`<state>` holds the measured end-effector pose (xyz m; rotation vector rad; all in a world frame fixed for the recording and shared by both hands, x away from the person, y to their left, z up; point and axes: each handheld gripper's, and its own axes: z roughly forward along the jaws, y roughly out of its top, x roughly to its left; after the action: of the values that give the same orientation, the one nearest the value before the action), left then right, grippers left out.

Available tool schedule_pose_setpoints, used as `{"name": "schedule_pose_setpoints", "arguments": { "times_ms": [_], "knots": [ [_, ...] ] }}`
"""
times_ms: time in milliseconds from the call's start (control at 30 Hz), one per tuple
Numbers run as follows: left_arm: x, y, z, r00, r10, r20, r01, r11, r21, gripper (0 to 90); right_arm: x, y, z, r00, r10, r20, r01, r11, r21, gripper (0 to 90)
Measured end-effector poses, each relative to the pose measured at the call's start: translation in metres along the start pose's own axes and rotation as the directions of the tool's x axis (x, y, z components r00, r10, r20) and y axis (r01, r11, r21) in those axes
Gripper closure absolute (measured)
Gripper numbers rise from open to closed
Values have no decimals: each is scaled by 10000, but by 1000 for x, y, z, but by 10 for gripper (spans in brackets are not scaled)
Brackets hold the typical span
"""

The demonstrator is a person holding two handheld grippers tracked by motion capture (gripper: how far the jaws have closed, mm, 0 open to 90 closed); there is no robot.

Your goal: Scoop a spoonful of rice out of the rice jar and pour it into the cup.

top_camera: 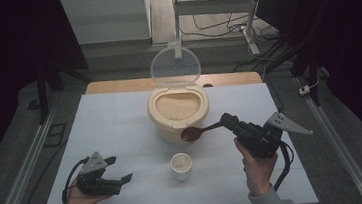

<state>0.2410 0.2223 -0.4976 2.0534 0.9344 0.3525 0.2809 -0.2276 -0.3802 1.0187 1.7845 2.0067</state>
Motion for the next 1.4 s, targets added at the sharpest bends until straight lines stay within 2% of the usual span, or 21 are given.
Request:
{"name": "schedule_pose_setpoints", "arguments": {
  "times_ms": [333, 433, 567, 700, 933, 1033, 1200, 1400],
  "knots": [
    [7, -8, -4, 9992, -397, -86, 397, 9992, 41, 134, 1, 12, 10, 9999, -97, -75, 95, 9997, -234, 835],
    [8, -9, -4, 9991, -401, -105, 402, 9992, 60, 134, -4, 19, 18, 9998, -81, 166, 86, 9996, -275, 835],
    [7, -9, -3, 9994, -322, -129, 324, 9994, 128, 134, -15, 31, 34, 9950, -398, 911, 411, 9991, -127, 835],
    [7, -9, -3, 9994, -333, -133, 334, 9994, 127, 134, -25, 38, 49, 9909, -274, 1316, 279, 9996, -26, 835],
    [7, -9, -3, 9991, -389, -146, 391, 9991, 132, 134, -25, 44, 68, 9830, -689, 1704, 652, 9975, 274, 835],
    [7, -9, -3, 9991, -397, -138, 400, 9991, 172, 134, -23, 46, 75, 9696, -1300, 2072, 1200, 9910, 600, 835],
    [8, -9, -2, 9988, -467, -145, 470, 9987, 205, 135, -21, 47, 85, 9547, -1855, 2327, 1684, 9815, 915, 835],
    [8, -10, -2, 9987, -493, -122, 496, 9985, 241, 138, -22, 46, 91, 9389, -2266, 2589, 2015, 9721, 1201, 835]
  ]
}}
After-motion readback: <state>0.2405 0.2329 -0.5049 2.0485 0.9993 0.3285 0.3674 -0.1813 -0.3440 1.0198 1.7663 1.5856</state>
